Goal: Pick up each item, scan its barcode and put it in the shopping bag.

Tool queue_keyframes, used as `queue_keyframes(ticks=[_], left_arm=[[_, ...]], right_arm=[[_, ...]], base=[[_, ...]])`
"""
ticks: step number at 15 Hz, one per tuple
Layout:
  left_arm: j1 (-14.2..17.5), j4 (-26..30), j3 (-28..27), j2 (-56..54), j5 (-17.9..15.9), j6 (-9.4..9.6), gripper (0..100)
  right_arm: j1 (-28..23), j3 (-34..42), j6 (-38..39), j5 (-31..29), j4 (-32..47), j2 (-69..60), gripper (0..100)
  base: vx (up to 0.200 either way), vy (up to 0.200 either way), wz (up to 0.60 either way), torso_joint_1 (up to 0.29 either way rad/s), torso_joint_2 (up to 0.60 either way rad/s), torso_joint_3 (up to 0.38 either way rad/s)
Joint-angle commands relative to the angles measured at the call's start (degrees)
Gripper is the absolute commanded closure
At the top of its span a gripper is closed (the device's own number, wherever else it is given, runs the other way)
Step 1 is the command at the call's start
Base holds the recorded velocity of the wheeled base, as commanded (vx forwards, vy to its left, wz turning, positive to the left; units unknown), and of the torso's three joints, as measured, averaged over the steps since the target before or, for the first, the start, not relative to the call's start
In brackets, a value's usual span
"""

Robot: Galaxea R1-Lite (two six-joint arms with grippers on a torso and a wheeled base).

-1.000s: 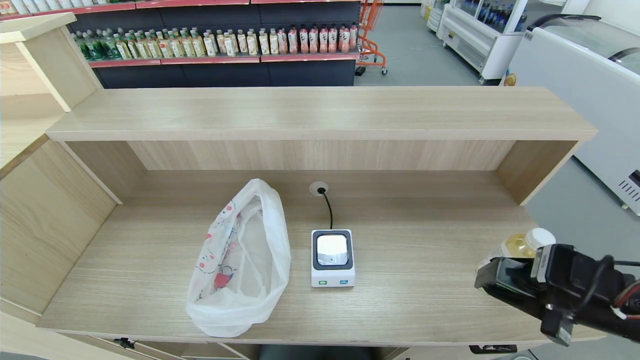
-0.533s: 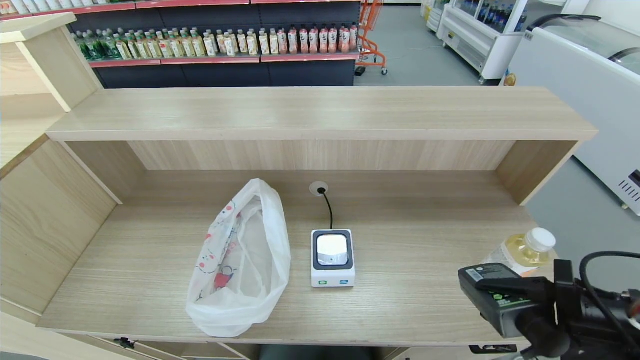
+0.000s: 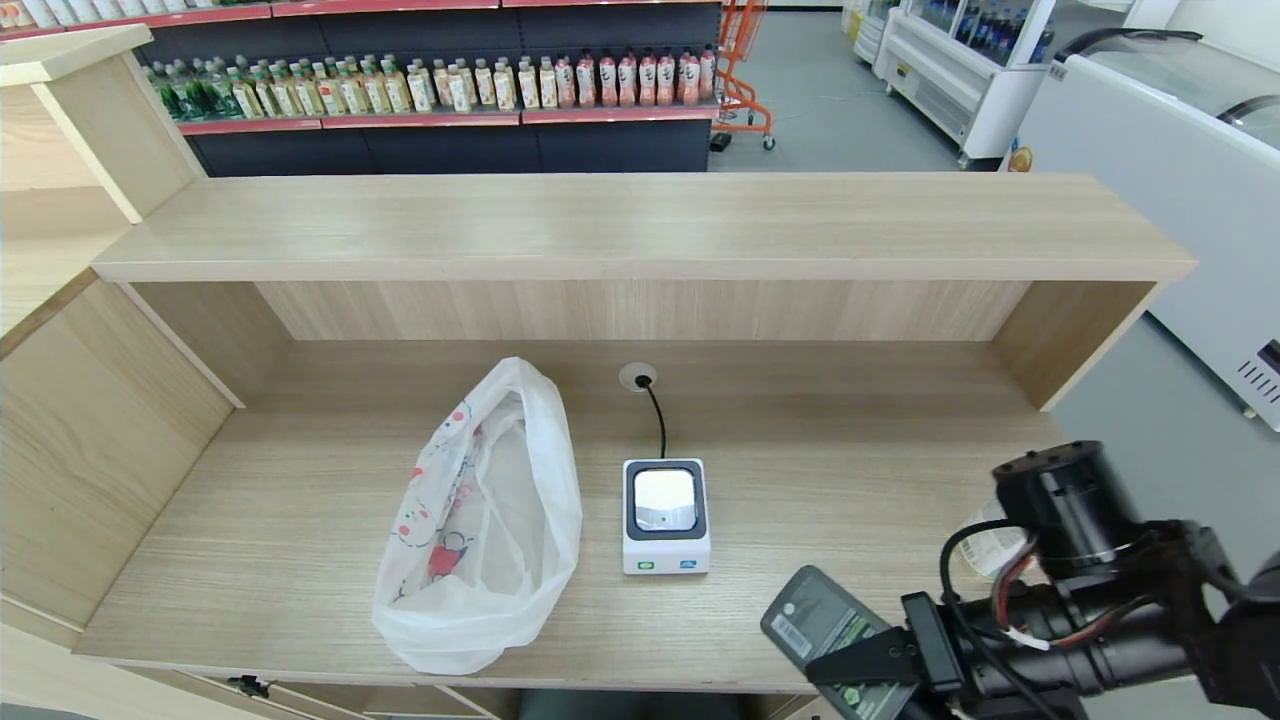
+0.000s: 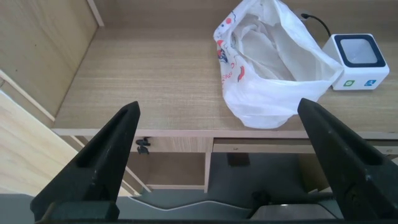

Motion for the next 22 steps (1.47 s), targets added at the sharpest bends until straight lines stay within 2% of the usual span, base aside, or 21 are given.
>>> queue_keyframes(ticks=[1, 7, 9, 18, 22], left_arm=[[0.0, 0.0, 0.0, 0.0, 0.0, 0.02, 0], [0.0, 0.0, 0.0, 0.0, 0.0, 0.02, 0], [0.0, 0.0, 0.0, 0.0, 0.0, 0.02, 0], [0.0, 0.0, 0.0, 0.0, 0.0, 0.02, 0], [0.0, 0.0, 0.0, 0.0, 0.0, 0.02, 0]], right_arm=[[5.6, -4.5, -3.7, 2.9, 0.0, 11.0, 100], [9.6, -12.2, -4.6, 4.8, 0.0, 14.3, 100], [11.9, -12.5, -4.6, 4.8, -1.6, 15.0, 100], [15.2, -13.5, -7.6, 5.4, -3.4, 13.8, 100], [16.2, -17.2, -7.8, 9.4, -10.1, 14.2, 100]], base=[[0.000, 0.000, 0.00, 0.000, 0.00, 0.000], [0.000, 0.000, 0.00, 0.000, 0.00, 0.000], [0.000, 0.000, 0.00, 0.000, 0.00, 0.000], [0.000, 0.000, 0.00, 0.000, 0.00, 0.000], [0.000, 0.000, 0.00, 0.000, 0.00, 0.000]])
